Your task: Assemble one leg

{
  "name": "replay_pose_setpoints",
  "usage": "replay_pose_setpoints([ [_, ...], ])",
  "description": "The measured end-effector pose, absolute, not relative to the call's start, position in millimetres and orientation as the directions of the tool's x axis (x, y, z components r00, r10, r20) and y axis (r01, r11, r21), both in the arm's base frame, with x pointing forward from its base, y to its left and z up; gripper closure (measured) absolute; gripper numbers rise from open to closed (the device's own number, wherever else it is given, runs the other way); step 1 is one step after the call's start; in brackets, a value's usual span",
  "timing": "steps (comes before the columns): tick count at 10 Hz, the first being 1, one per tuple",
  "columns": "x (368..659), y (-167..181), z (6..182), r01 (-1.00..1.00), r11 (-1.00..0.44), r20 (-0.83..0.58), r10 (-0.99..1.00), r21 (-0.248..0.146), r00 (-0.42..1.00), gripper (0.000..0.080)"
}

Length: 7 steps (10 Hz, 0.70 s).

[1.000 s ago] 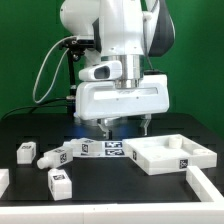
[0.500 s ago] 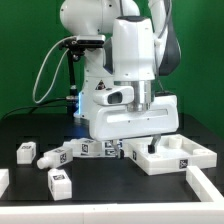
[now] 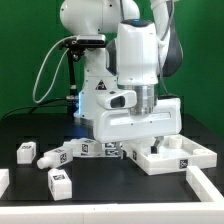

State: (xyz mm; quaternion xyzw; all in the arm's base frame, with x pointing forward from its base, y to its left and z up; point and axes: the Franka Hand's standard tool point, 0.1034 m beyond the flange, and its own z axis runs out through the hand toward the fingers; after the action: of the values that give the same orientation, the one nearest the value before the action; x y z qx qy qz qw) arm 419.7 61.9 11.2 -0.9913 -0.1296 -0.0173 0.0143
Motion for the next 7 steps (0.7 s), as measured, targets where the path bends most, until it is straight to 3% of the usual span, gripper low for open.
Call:
replay_pose_setpoints([
  [2,419.5,62.1,11.1,0.258,-0.966,0.038,0.257,-0.024,0.966,0.0415],
  [3,419.5,62.1,11.0,0.258,-0.966,0.038,0.257,-0.024,0.966,0.0415],
  [5,419.5,62.1,11.0,0.258,-0.966,0.037,0.257,-0.024,0.966,0.0723],
  [7,419.1,61.2,12.6,0.256,-0.966,0.031,0.255,-0.025,0.966,0.0747],
])
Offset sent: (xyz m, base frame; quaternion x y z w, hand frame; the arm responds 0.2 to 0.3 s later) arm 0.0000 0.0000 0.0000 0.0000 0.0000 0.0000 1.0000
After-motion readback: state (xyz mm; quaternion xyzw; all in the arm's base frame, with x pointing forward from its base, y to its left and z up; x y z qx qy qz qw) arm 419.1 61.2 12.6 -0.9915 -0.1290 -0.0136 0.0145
